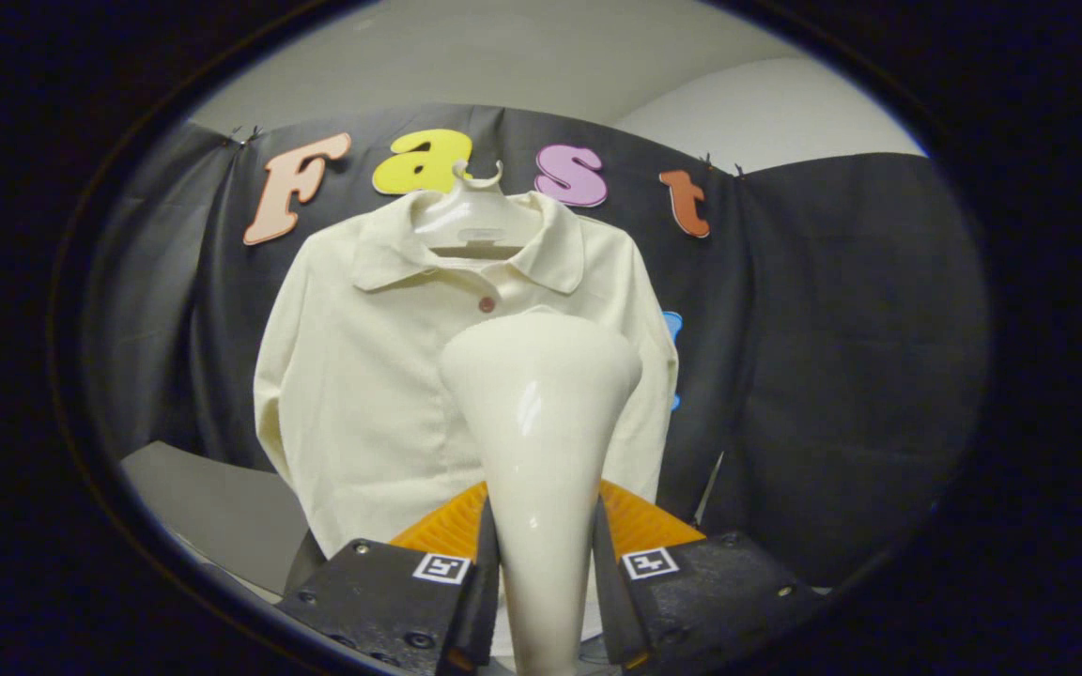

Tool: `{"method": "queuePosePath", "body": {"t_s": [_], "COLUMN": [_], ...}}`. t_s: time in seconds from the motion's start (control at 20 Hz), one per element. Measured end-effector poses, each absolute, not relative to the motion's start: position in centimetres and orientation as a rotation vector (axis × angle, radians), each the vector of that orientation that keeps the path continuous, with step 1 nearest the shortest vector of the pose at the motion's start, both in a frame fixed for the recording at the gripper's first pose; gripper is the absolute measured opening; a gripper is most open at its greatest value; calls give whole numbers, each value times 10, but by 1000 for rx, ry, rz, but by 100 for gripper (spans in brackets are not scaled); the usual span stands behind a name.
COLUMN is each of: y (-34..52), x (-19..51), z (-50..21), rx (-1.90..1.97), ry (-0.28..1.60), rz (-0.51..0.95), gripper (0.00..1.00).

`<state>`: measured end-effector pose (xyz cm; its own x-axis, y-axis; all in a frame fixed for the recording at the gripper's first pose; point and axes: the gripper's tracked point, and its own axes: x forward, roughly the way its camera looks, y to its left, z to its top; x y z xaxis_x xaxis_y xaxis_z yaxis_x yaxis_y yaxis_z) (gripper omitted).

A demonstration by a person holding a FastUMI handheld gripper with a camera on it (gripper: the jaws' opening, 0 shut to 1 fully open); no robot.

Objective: Iron the clothes twice with a garment steamer, once on the left side and once on the right side.

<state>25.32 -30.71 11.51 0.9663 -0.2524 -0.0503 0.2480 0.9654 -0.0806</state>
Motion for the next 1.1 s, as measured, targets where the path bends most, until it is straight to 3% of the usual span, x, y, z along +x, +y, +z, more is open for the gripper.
{"method": "queuePosePath", "body": {"t_s": [0.45,0.75,1.1], "y": [-375,-367,-369], "x": [331,359,368], "z": [150,123,80], "rx": [60,36,34], "ry": [-50,27,75], "rz": [-210,-118,-127], "gripper": [44,44,45]}}
